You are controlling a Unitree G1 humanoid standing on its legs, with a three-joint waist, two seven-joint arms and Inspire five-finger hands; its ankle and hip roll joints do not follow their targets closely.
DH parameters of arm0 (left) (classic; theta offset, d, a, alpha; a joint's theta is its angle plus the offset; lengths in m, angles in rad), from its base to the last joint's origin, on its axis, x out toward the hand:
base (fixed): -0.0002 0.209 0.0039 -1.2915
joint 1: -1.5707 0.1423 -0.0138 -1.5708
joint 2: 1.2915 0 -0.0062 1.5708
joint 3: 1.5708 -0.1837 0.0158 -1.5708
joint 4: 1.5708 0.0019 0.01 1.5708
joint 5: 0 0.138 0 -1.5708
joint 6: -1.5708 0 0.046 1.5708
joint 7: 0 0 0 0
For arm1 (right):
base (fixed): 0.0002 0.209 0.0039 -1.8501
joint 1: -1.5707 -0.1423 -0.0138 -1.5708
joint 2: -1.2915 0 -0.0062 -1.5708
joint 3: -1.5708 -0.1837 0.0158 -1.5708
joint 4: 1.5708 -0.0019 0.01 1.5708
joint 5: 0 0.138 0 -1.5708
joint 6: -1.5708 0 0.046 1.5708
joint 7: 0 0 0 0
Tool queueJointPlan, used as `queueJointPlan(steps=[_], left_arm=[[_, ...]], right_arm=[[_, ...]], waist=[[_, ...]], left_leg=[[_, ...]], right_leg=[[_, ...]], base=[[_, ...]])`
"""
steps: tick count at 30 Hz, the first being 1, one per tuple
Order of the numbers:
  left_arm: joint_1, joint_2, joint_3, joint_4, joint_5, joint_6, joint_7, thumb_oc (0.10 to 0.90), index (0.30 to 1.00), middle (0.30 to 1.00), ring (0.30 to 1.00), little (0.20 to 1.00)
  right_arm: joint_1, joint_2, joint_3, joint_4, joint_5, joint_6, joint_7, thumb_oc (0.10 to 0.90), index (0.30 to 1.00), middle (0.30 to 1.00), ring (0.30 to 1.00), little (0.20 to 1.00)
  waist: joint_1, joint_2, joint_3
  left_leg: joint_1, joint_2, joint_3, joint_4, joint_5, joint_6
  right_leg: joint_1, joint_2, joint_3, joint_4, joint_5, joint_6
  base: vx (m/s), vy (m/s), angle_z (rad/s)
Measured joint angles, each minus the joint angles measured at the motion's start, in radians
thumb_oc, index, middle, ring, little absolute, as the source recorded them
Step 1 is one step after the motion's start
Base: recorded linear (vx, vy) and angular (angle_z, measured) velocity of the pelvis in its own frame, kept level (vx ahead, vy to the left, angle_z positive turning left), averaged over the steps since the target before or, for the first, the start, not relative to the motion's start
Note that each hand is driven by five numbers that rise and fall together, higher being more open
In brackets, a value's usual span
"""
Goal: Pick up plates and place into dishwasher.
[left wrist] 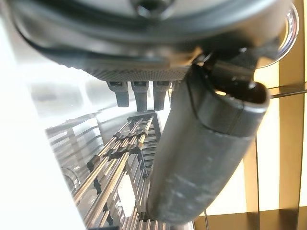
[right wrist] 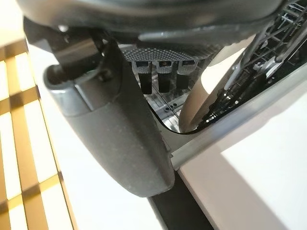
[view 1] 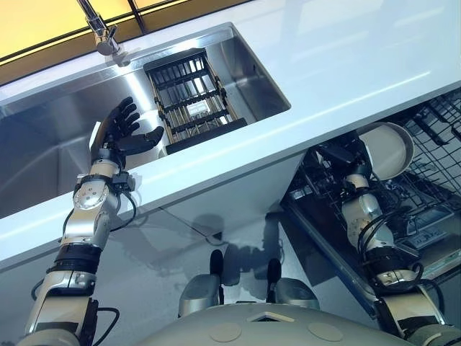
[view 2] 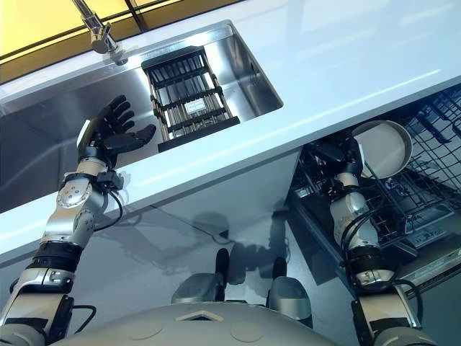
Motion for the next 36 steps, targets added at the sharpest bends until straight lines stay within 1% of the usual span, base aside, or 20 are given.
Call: queueJointPlan(steps=[1, 4, 6, 9, 10, 12, 14, 16, 18, 21, 25, 28, 32, 36], left_arm=[[0.015, -0.007, 0.002, -0.019, 0.0, -0.012, 0.006, 0.8, 0.9, 0.9, 0.9, 0.9], [0.049, -0.023, 0.018, -0.065, 0.002, -0.016, 0.005, 0.8, 0.9, 0.9, 0.9, 0.9], [0.093, -0.028, 0.038, -0.114, 0.002, -0.016, 0.006, 0.8, 0.9, 0.9, 0.9, 0.9], [0.125, -0.032, 0.079, -0.127, 0.003, -0.016, 0.007, 0.8, 0.9, 0.9, 0.9, 0.9], [0.14, -0.038, 0.105, -0.126, 0.004, -0.016, 0.008, 0.8, 0.9, 0.9, 0.9, 0.9], [0.149, -0.044, 0.127, -0.124, 0.004, -0.016, 0.012, 0.8, 0.9, 0.9, 0.9, 0.9], [0.151, -0.047, 0.142, -0.123, 0.004, -0.016, 0.013, 0.8, 0.9, 0.9, 0.9, 0.9], [0.158, -0.047, 0.15, -0.123, 0.004, -0.016, 0.018, 0.8, 0.9, 0.9, 0.9, 0.9], [0.157, -0.047, 0.15, -0.122, 0.004, -0.016, 0.022, 0.8, 0.9, 0.9, 0.9, 0.9], [0.152, -0.048, 0.146, -0.122, 0.004, -0.016, 0.026, 0.8, 0.9, 0.9, 0.9, 0.9], [0.132, -0.048, 0.137, -0.122, 0.004, -0.016, 0.028, 0.8, 0.9, 0.9, 0.9, 0.9], [0.13, -0.047, 0.136, -0.119, 0.003, -0.015, 0.031, 0.8, 0.9, 0.9, 0.9, 0.9], [0.13, -0.03, 0.13, -0.119, 0.003, -0.01, 0.041, 0.8, 0.9, 0.9, 0.9, 0.9], [0.124, -0.002, 0.115, -0.119, 0.001, -0.006, 0.047, 0.8, 0.9, 0.9, 0.9, 0.9]], right_arm=[[0.008, 0.009, -0.008, -0.019, -0.033, -0.003, -0.025, 0.8, 0.9, 0.9, 0.9, 0.9], [0.05, 0.018, -0.051, -0.054, -0.166, -0.01, -0.076, 0.8, 0.9, 0.9, 0.9, 0.9], [0.108, 0.01, -0.096, -0.112, -0.257, -0.013, -0.084, 0.8, 0.9, 0.9, 0.9, 0.9], [0.16, -0.004, -0.168, -0.153, -0.336, -0.014, -0.089, 0.8, 0.9, 0.9, 0.9, 0.9], [0.176, -0.005, -0.195, -0.168, -0.338, -0.02, -0.084, 0.8, 0.9, 0.9, 0.9, 0.9], [0.203, -0.006, -0.233, -0.176, -0.338, -0.042, -0.092, 0.8, 0.9, 0.9, 0.9, 0.9], [0.225, -0.006, -0.265, -0.175, -0.337, -0.051, -0.118, 0.8, 0.9, 0.9, 0.9, 0.9], [0.236, -0.007, -0.286, -0.17, -0.332, -0.052, -0.149, 0.8, 0.9, 0.9, 0.9, 0.9], [0.236, -0.007, -0.306, -0.135, -0.326, -0.057, -0.169, 0.8, 0.9, 0.9, 0.9, 0.9], [0.236, -0.007, -0.31, -0.061, -0.298, -0.064, -0.176, 0.8, 0.9, 0.9, 0.9, 0.9], [0.235, -0.009, -0.307, 0.051, -0.289, -0.061, -0.199, 0.8, 0.9, 0.9, 0.9, 0.9], [0.221, -0.013, -0.305, 0.138, -0.282, -0.059, -0.232, 0.8, 0.9, 0.9, 0.9, 0.9], [0.218, -0.015, -0.302, 0.191, -0.272, -0.057, -0.279, 0.8, 0.9, 0.9, 0.9, 0.9], [0.182, -0.034, -0.299, 0.277, -0.239, -0.027, -0.33, 0.8, 0.9, 0.9, 0.9, 0.9]], waist=[[0.001, 0.001, 0.001], [-0.005, -0.001, 0.004], [-0.005, 0.0, 0.004], [-0.015, -0.002, 0.005], [-0.024, -0.004, 0.006], [-0.037, -0.006, 0.006], [-0.055, -0.01, 0.006], [-0.068, -0.012, 0.006], [-0.093, -0.016, 0.004], [-0.12, -0.02, 0.002], [-0.119, -0.021, 0.002], [-0.109, -0.024, -0.001], [-0.096, -0.024, -0.001], [-0.086, -0.021, -0.003]], left_leg=[[0.0, -0.003, 0.0, 0.0, 0.002, 0.008], [0.004, -0.013, 0.001, 0.004, 0.003, 0.008], [0.003, -0.019, 0.002, 0.003, -0.001, 0.012], [0.01, -0.022, 0.017, 0.005, -0.006, 0.017], [0.016, -0.022, 0.037, 0.004, -0.01, 0.019], [0.025, -0.024, 0.05, 0.002, -0.016, 0.019], [0.029, -0.022, 0.061, 0.001, -0.02, 0.018], [0.036, -0.018, 0.086, 0.0, -0.025, 0.017], [0.042, -0.017, 0.095, 0.0, -0.029, 0.017], [0.05, -0.015, 0.11, 0.0, -0.033, 0.016], [0.051, -0.016, 0.109, 0.0, -0.033, 0.016], [0.057, -0.016, 0.106, 0.0, -0.034, 0.016], [0.058, -0.017, 0.098, 0.0, -0.034, 0.016], [0.05, -0.017, 0.084, 0.0, -0.031, 0.017]], right_leg=[[0.0, -0.002, 0.001, 0.0, -0.001, 0.002], [0.0, -0.01, 0.008, 0.0, -0.003, 0.006], [0.004, -0.016, 0.014, 0.001, -0.006, 0.009], [0.004, -0.021, 0.046, 0.001, -0.009, 0.013], [0.003, -0.021, 0.063, 0.001, -0.009, 0.014], [0.005, -0.021, 0.074, 0.001, -0.012, 0.018], [0.003, -0.02, 0.085, 0.0, -0.014, 0.022], [0.001, -0.019, 0.1, 0.0, -0.014, 0.022], [0.001, -0.018, 0.111, 0.0, -0.013, 0.023], [0.003, -0.017, 0.124, 0.001, -0.013, 0.023], [0.005, -0.017, 0.123, 0.001, -0.009, 0.018], [0.012, -0.017, 0.12, 0.001, -0.009, 0.018], [0.017, -0.017, 0.117, 0.001, -0.011, 0.019], [0.018, -0.018, 0.107, 0.001, -0.013, 0.022]], base=[[-0.04, 0.07, 0.02], [-0.06, 0.086, 0.05], [-0.05, 0.056, 0.01], [-0.05, 0.049, -0.11], [-0.05, 0.034, -0.2], [-0.03, 0.035, -0.21], [-0.02, 0.037, -0.22], [-0.02, 0.028, -0.29], [-0.01, 0.004, -0.19], [0.0, -0.016, -0.15], [0.01, -0.024, 0.01], [0.02, -0.065, 0.04], [0.02, -0.065, 0.06], [0.02, -0.073, 0.1]])
